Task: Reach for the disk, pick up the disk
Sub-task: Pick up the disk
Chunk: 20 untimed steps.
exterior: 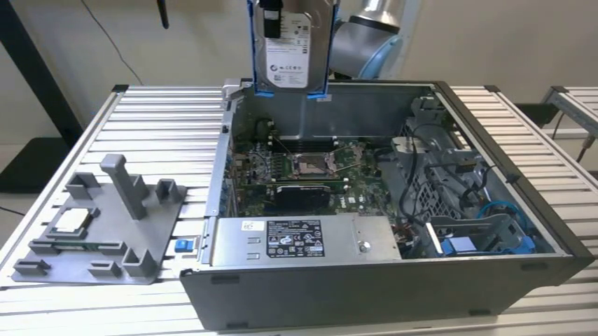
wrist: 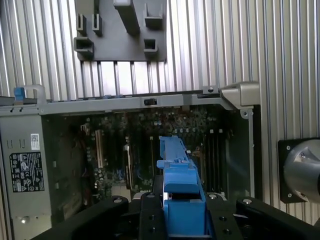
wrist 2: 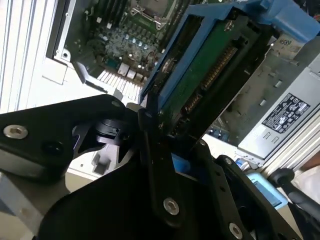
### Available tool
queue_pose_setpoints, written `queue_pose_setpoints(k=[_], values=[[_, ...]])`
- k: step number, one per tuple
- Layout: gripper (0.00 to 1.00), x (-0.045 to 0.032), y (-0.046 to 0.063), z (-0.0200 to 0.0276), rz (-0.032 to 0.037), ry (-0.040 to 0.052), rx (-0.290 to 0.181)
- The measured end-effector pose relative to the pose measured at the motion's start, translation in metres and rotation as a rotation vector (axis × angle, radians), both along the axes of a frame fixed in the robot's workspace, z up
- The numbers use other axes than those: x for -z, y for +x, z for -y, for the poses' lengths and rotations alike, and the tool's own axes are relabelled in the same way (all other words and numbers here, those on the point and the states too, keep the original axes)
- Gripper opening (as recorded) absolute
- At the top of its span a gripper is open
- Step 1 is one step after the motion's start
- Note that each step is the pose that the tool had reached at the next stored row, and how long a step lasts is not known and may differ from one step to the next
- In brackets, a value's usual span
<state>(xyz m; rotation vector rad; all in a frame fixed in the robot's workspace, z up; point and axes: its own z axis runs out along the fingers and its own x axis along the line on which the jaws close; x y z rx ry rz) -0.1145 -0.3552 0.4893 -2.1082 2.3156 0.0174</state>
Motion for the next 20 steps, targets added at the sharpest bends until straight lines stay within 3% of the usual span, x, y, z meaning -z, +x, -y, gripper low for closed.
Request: queue_pose_setpoints(k=[20], values=[[0.00, 0.0000, 0.067, 0.0000, -0.0001, -0.0001, 0.000]])
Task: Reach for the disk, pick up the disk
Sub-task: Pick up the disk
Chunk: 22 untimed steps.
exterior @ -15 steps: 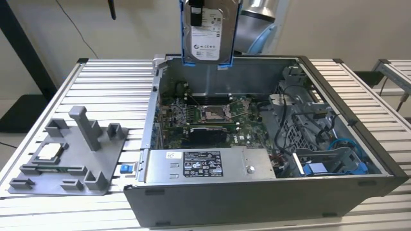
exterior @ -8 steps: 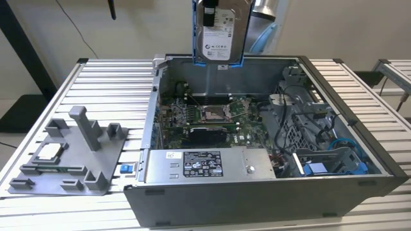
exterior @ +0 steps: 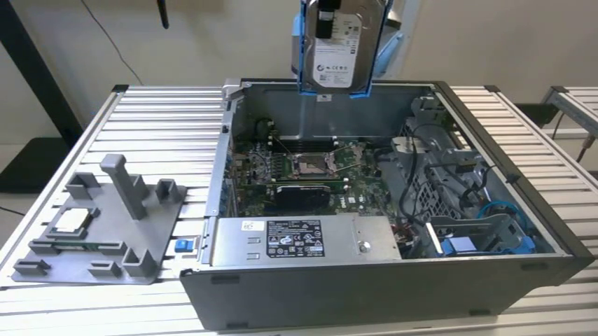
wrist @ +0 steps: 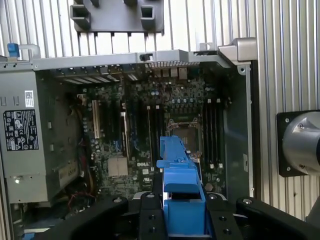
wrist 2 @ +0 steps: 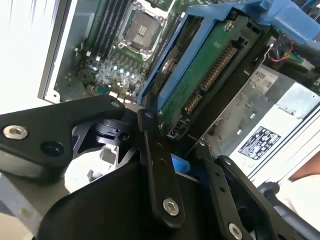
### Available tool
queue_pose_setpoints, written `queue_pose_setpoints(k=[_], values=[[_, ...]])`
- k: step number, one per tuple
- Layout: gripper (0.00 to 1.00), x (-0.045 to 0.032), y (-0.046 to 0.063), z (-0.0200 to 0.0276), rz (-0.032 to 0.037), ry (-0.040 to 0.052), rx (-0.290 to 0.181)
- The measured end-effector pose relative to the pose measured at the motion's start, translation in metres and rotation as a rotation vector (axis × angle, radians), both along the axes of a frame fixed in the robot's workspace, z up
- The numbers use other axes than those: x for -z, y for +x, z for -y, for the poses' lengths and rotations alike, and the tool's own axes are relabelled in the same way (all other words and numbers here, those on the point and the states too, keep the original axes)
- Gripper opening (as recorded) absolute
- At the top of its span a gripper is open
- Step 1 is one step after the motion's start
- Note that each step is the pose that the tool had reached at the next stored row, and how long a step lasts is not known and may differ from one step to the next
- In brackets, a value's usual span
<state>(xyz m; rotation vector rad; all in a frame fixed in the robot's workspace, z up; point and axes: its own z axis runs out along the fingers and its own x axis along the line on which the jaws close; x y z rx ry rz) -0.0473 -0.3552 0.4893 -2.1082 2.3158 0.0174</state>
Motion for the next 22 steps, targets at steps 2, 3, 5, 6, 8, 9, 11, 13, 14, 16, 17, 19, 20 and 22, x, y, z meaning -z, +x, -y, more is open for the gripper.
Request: queue_pose_setpoints(k=[2, 3, 5, 6, 8, 9, 11, 13, 14, 16, 17, 19, 20, 22], values=[[0.00, 0.0000, 0.006, 0.0000, 0.0001, 0.0000, 0.000], [0.00, 0.0000, 0.010, 0.0000, 0.0000, 0.0001, 0.000], [0.00, 0.0000, 0.016, 0.0000, 0.0000, 0.0000, 0.000], [0.00, 0.0000, 0.019, 0.0000, 0.0000, 0.0000, 0.000], [0.00, 0.0001, 0.025, 0.0000, 0.0001, 0.0001, 0.000], [0.00, 0.0000, 0.028, 0.0000, 0.0000, -0.0001, 0.000], [0.00, 0.0000, 0.034, 0.0000, 0.0001, 0.0000, 0.000], [0.00, 0.0000, 0.040, 0.0000, 0.0001, 0.0000, 0.000], [0.00, 0.0001, 0.043, 0.0001, 0.0001, 0.0000, 0.000], [0.00, 0.0000, 0.049, 0.0000, 0.0001, -0.0001, 0.000], [0.00, 0.0000, 0.051, 0.0000, 0.0000, -0.0001, 0.000], [0.00, 0.0000, 0.057, -0.0001, 0.0001, -0.0001, 0.000], [0.00, 0.0001, 0.060, 0.0000, 0.0001, 0.0000, 0.000], [0.00, 0.0000, 0.065, 0.0000, 0.0001, 0.0000, 0.000]])
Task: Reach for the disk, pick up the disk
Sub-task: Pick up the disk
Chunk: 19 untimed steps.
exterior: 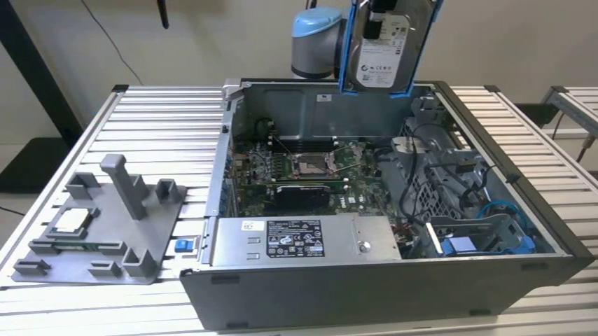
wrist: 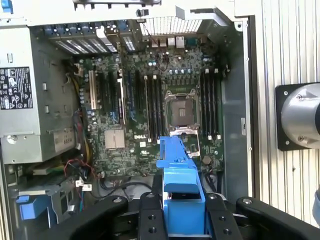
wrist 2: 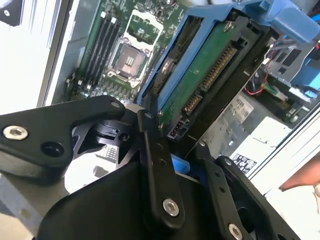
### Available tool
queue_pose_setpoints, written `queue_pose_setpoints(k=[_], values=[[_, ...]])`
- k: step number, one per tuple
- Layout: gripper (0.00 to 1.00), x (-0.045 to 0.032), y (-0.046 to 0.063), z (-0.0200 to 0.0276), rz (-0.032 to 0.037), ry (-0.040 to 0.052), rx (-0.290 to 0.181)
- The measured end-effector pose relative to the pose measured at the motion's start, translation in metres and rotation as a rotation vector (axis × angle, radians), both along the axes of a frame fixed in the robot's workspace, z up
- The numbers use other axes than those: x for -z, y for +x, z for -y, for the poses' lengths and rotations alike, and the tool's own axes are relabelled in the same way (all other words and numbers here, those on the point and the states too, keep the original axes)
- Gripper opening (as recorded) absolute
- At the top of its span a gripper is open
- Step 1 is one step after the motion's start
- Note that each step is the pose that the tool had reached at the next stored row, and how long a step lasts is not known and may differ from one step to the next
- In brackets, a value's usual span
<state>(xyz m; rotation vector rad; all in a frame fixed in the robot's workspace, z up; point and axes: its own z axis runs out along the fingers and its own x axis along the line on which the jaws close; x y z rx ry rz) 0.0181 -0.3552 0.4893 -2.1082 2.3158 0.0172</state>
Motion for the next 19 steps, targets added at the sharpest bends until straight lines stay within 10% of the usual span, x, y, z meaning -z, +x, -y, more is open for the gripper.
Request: queue_pose_setpoints(k=[19], values=[[0.00, 0.0000, 0.035, 0.0000, 0.0000, 0.0000, 0.000]])
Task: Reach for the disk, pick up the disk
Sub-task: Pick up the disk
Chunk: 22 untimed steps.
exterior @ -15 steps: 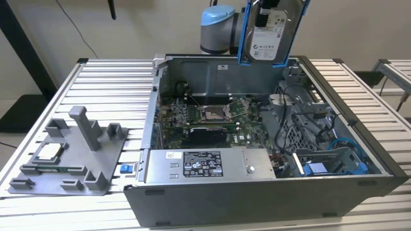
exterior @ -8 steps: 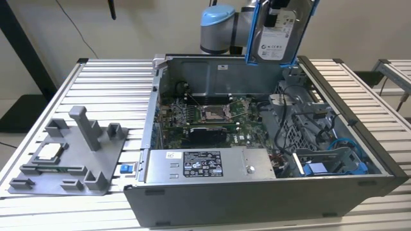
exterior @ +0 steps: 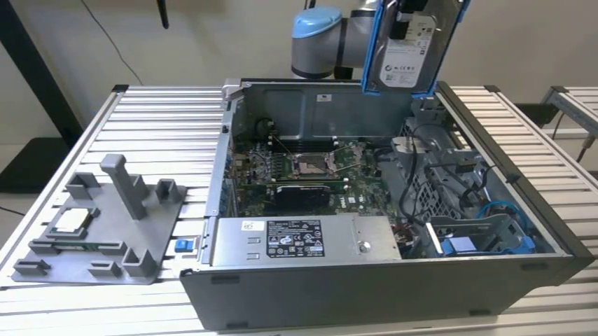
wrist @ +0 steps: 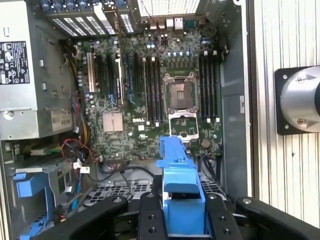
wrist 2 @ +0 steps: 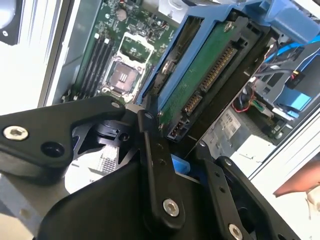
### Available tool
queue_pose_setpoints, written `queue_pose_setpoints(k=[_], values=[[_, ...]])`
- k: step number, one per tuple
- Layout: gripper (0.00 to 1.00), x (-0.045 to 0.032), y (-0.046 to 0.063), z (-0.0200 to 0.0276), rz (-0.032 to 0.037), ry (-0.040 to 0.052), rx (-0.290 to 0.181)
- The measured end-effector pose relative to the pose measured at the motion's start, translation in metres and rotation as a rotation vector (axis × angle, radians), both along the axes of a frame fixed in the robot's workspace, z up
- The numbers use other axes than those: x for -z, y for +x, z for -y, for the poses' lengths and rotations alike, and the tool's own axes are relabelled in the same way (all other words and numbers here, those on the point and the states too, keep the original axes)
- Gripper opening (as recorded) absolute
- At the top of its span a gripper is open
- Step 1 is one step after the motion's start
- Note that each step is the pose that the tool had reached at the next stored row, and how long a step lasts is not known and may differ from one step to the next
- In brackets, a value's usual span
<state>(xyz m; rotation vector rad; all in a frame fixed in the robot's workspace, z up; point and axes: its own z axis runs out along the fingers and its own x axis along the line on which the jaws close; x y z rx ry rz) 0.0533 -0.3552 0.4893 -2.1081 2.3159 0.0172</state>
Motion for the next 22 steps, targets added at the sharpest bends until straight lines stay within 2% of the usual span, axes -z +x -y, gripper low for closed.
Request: queue_pose_setpoints(k=[7, 13, 22], values=[[0.00, 0.0000, 0.008, 0.0000, -0.0001, 0.0000, 0.000], [0.00, 0.0000, 0.021, 0.0000, 0.0000, 0.0000, 0.001], [0.00, 0.0000, 0.022, 0.0000, 0.0000, -0.0002, 0.001]])
